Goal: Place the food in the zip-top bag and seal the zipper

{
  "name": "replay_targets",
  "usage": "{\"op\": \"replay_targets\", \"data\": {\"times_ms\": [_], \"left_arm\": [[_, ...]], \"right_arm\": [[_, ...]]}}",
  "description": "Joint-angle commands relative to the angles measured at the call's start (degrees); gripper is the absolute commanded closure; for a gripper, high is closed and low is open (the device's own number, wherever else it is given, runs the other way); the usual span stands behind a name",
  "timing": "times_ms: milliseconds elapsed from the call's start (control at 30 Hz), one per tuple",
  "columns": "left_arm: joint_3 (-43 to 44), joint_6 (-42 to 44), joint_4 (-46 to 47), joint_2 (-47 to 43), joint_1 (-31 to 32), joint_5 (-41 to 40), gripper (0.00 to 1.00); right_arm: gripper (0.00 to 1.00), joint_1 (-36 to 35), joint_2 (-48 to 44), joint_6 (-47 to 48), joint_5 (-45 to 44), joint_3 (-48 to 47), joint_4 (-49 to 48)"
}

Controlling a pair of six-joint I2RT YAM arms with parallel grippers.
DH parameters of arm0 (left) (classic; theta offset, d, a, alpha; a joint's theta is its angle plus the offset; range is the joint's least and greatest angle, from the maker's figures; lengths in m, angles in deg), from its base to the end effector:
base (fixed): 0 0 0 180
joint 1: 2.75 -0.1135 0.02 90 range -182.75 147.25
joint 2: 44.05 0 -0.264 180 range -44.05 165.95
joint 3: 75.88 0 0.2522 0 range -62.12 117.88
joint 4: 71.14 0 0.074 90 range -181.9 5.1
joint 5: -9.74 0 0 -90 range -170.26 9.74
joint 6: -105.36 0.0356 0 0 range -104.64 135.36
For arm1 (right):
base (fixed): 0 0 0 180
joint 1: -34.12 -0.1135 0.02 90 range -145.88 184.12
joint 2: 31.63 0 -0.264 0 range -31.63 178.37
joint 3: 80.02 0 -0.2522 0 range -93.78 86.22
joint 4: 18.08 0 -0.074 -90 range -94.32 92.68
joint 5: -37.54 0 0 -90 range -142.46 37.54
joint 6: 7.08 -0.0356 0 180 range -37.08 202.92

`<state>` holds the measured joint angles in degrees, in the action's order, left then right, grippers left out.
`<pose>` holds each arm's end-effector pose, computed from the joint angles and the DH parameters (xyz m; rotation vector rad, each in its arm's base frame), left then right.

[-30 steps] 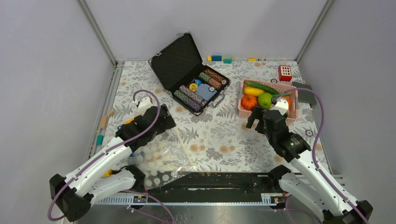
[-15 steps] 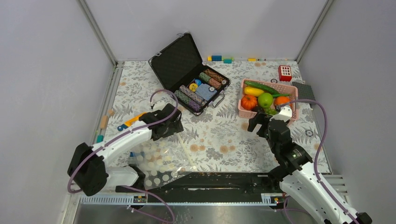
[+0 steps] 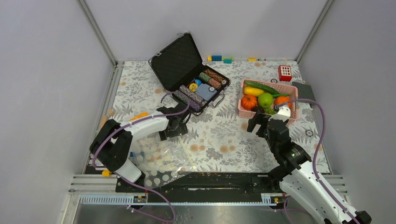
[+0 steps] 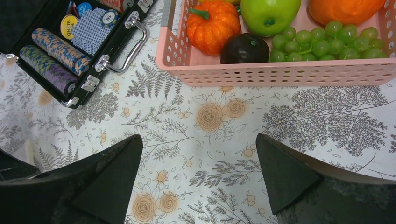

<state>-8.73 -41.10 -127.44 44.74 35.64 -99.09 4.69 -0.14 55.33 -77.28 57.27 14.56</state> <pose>0.2198 -0.1595 0.1791 -0.4807 2.7156 0.0948 0.1303 0.0564 0.2616 0.2539 1.8997 0.2504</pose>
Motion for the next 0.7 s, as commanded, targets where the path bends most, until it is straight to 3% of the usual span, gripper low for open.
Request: {"op": "replay_targets", "data": {"times_ms": [0,267,467,667], "left_arm": [[1.95,-1.61,0.36,2.45,-0.51,-0.14,0.2],[-0.15,-2.45,1.87,3.8,-1.06,-0.81,0.38],[-3.09,-4.19,6.13,4.23,-1.05,0.96,0.62],[-4.27,-4.93,8.22,4.54,-1.04,2.14,1.0]], "right_arm": [[0.0,0.25,0.74,0.57,-0.85,-0.41,-1.44],[0.0,0.25,1.03,0.44,-1.28,-0.58,-0.94],[0.0,0.26,0.95,0.09,-1.42,-0.6,-0.76],[0.0,0.25,1.42,-0.24,-2.35,-0.57,-0.77]]}}
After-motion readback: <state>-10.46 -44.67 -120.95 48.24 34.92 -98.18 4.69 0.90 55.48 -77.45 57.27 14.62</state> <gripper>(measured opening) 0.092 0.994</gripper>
